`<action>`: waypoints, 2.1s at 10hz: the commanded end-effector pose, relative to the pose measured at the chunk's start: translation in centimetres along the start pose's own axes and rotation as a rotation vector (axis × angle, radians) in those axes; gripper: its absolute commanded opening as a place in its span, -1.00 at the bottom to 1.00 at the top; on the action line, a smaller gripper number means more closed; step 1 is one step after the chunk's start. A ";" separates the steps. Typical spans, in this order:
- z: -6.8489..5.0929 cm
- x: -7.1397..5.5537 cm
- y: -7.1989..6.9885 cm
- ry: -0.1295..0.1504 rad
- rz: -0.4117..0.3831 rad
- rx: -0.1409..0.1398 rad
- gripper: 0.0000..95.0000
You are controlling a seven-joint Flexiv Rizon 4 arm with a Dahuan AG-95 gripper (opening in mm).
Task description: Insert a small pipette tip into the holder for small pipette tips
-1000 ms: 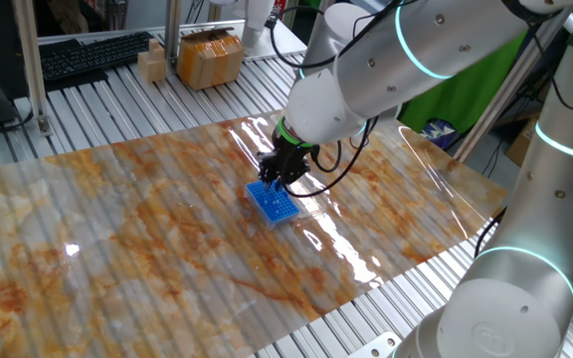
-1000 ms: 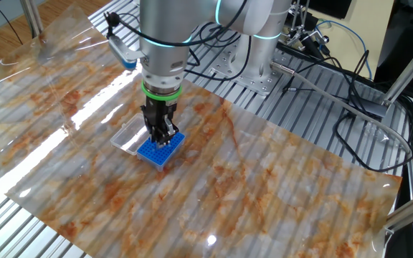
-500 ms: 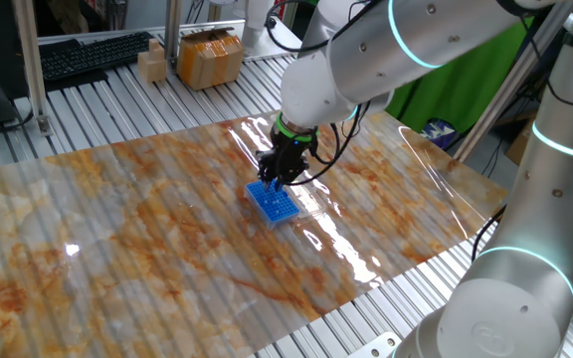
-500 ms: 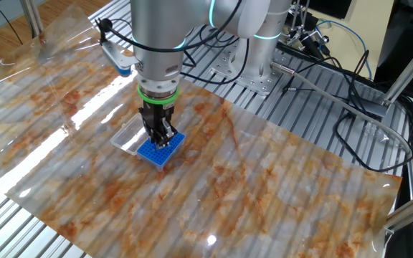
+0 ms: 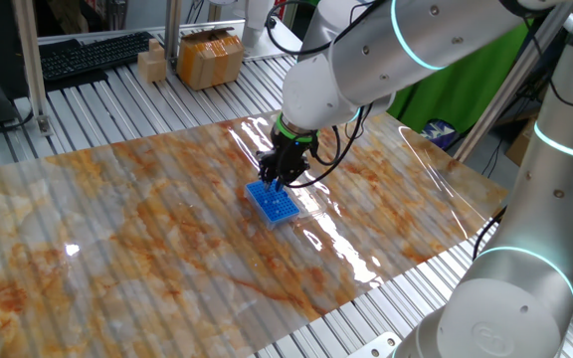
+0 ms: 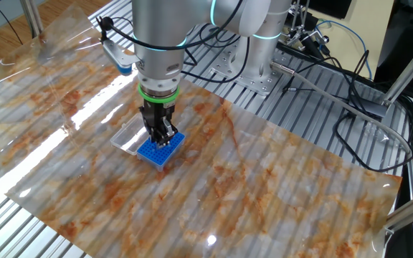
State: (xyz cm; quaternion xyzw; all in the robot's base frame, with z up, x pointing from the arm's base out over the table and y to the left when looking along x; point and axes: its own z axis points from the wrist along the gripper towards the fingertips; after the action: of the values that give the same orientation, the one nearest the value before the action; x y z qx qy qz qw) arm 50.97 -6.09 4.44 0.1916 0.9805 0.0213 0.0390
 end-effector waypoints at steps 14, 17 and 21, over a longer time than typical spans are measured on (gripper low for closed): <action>-3.4 1.2 -1.4 0.176 -0.261 0.055 -1.00; -4.1 2.1 -1.8 0.168 -0.338 0.077 -1.00; -4.4 2.9 -2.1 0.156 -0.432 0.119 -1.00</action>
State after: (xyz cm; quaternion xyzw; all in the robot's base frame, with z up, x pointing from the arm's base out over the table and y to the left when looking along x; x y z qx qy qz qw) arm 47.07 -7.09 8.66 -0.0109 0.9987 -0.0248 -0.0432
